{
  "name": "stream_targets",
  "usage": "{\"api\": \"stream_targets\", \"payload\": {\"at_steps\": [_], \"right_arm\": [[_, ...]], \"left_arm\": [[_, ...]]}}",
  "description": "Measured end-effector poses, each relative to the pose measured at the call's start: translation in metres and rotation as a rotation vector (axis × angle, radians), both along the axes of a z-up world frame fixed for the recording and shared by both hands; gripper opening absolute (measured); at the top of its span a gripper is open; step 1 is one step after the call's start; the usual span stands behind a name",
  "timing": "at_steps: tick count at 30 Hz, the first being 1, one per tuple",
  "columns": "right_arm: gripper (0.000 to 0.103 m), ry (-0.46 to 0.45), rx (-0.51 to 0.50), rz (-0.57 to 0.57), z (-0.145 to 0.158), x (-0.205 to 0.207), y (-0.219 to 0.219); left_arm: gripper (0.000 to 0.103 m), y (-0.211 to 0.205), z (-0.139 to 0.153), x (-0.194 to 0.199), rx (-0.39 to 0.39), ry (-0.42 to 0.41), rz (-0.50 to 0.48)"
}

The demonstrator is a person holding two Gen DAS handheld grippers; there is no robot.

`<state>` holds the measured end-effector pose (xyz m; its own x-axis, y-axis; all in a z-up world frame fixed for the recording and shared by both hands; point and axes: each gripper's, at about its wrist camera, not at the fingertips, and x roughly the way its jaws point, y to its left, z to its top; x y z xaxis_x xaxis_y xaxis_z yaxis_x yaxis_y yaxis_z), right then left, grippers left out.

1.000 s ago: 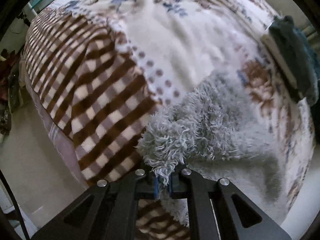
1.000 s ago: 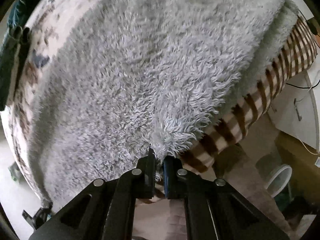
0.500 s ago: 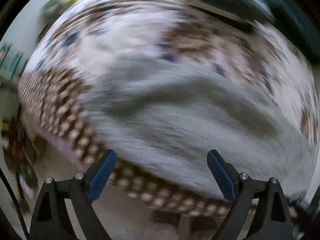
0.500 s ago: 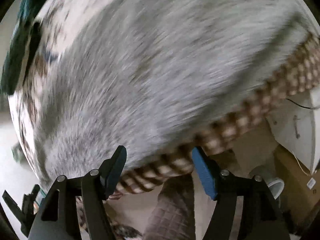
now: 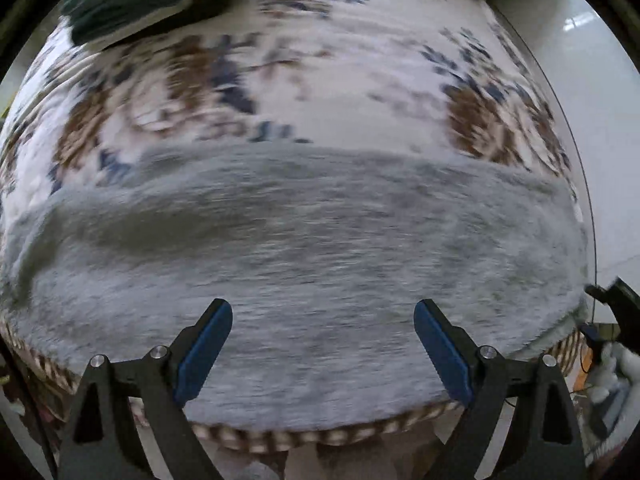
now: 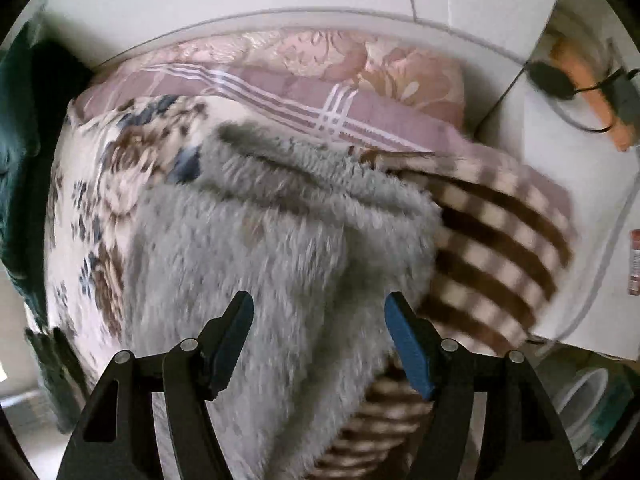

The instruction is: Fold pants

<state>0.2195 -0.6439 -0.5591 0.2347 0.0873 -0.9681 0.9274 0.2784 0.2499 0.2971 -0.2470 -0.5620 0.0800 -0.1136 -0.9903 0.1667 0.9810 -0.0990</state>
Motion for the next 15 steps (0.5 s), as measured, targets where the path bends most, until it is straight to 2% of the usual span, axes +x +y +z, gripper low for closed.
{"api": "stream_targets", "payload": {"at_steps": [2,3,5,7,9,13,14,15], "right_arm": [[0.059,0.008,0.012,-0.026,-0.010,-0.007,-0.010],[0.059,0.010,-0.001,-0.047,-0.019,-0.014,-0.021],[0.059,-0.012,-0.044,-0.083,-0.008,-0.028,-0.032],[0.059,-0.034,-0.044,-0.089,-0.003,-0.036,-0.038],[0.059,-0.120,0.033,-0.053,-0.003,-0.037,-0.040],[0.059,-0.136,0.117,0.056,-0.028,-0.009,-0.026],[0.054,-0.124,0.119,0.071,-0.035,-0.003,-0.023],[0.016,-0.120,0.116,0.082,-0.040,0.002,-0.019]], "left_arm": [[0.093,-0.017,-0.003,-0.002,0.008,0.009,-0.021],[0.093,-0.022,-0.005,-0.004,0.010,0.017,-0.031],[0.093,-0.033,-0.008,-0.004,0.021,0.027,-0.043],[0.093,-0.041,-0.012,-0.006,0.028,0.035,-0.053],[0.093,-0.051,-0.018,-0.005,0.037,0.044,-0.064],[0.093,-0.069,-0.027,-0.001,0.045,0.058,-0.074],[0.093,-0.073,-0.028,0.000,0.046,0.059,-0.076],[0.093,-0.076,-0.029,0.001,0.049,0.059,-0.078]]}}
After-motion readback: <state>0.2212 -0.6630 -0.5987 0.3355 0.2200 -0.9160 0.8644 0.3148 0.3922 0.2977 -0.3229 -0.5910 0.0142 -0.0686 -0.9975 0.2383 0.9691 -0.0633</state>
